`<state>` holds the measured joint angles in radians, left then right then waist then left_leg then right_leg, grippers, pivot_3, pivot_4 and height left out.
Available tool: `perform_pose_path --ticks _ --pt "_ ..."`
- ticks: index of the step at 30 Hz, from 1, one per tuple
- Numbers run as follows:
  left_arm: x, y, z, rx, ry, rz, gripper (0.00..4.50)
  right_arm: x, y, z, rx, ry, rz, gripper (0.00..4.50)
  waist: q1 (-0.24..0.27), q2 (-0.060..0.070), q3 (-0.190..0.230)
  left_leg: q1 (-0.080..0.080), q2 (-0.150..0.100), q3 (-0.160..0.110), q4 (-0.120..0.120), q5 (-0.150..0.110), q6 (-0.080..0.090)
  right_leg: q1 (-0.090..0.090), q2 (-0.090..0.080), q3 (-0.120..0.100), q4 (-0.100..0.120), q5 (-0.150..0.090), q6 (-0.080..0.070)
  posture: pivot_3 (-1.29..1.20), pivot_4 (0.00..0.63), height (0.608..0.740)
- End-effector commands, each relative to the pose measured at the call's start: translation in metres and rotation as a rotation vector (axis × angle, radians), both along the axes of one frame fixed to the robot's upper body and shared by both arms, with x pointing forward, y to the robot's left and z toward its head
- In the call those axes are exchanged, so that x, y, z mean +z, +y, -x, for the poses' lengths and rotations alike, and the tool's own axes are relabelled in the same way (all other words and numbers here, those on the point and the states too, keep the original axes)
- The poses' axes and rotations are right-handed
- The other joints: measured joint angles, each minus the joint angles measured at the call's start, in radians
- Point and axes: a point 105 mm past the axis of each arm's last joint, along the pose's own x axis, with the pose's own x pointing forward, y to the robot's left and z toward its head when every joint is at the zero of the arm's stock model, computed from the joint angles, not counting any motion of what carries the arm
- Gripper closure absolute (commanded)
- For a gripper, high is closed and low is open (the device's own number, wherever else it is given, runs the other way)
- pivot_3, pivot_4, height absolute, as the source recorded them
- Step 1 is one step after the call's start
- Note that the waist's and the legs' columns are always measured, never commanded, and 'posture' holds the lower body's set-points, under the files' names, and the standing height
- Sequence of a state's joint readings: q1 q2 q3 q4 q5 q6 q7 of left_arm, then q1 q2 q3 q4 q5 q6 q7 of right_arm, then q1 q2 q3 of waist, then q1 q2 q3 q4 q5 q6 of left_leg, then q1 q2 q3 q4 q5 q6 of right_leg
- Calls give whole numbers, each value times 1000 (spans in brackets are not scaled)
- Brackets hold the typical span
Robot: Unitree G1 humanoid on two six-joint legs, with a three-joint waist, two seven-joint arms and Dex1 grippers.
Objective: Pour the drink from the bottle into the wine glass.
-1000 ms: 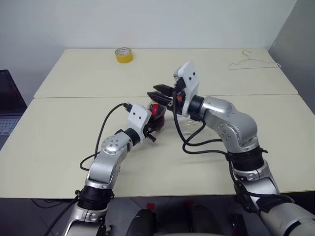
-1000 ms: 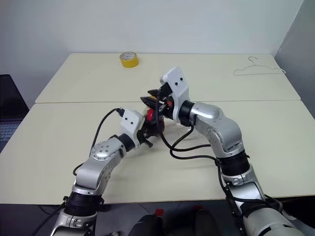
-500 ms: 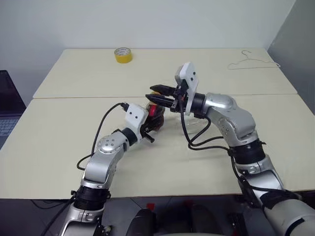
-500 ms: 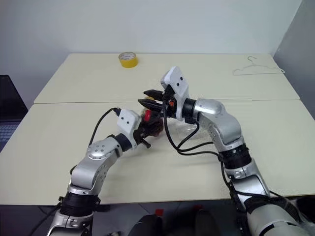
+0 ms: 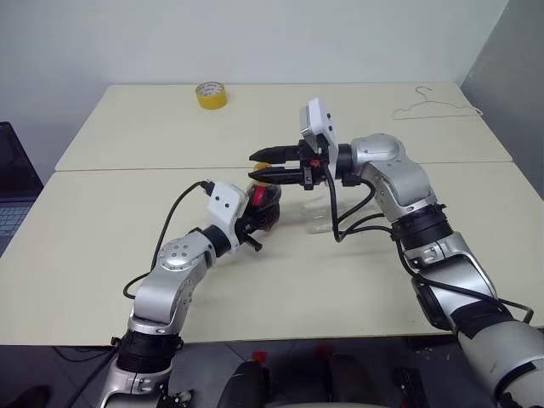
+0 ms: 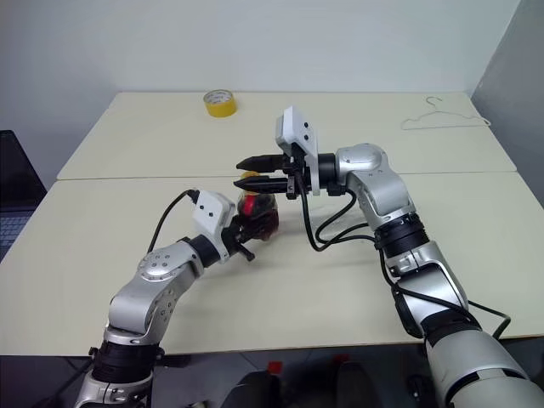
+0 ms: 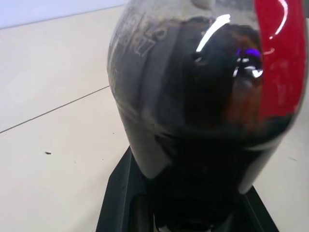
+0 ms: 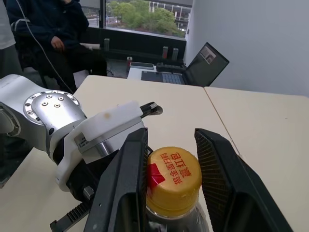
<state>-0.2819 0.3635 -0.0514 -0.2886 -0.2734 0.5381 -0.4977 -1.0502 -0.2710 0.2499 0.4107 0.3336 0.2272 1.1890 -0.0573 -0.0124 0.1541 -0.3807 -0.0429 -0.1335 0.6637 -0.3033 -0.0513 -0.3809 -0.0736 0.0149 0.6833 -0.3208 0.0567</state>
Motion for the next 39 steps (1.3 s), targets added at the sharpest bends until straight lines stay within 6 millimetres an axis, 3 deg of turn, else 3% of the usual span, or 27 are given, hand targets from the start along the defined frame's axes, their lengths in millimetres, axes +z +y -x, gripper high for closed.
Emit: perform_pose_path --ticks 1,6,7,12,17,22,31,39 --pt "29 4 5 20 -110 37 3762 8 -3 1 -35 13 -67 1959 0 0 0 0 0 0 0 0 0 0 0 0 0 0 0 0 150 740" --pt "30 11 3 90 -126 41 3762 19 -14 9 -118 61 -192 170 1 0 0 -1 0 0 0 0 0 0 0 0 0 0 0 0 150 740" --pt "31 14 2 119 -135 42 3762 20 -17 12 -147 62 -211 5 2 0 0 -1 0 0 0 0 0 -1 0 0 0 0 0 0 150 740" --pt "28 23 -2 227 -159 23 3762 22 -23 30 -254 127 -319 0 5 0 0 -1 0 0 0 0 0 -1 -1 0 0 0 0 0 150 740" --pt "21 20 -3 246 -147 18 3765 13 -10 27 -459 157 -371 0 3 0 0 -1 0 1 0 0 0 -4 0 2 5 0 0 0 150 740" --pt "17 19 -4 247 -139 11 3811 8 9 24 -547 148 -374 0 2 0 0 -2 0 2 0 0 0 -6 0 3 7 0 0 0 150 740" --pt "16 18 -6 247 -139 4 3813 5 16 17 -598 149 -333 0 1 0 0 -2 -1 2 0 0 0 -6 0 3 7 0 0 0 150 740" --pt "16 19 -8 255 -141 2 3813 0 28 30 -554 167 -315 0 0 0 0 -2 -1 2 0 0 0 -6 0 3 7 0 0 0 150 740"
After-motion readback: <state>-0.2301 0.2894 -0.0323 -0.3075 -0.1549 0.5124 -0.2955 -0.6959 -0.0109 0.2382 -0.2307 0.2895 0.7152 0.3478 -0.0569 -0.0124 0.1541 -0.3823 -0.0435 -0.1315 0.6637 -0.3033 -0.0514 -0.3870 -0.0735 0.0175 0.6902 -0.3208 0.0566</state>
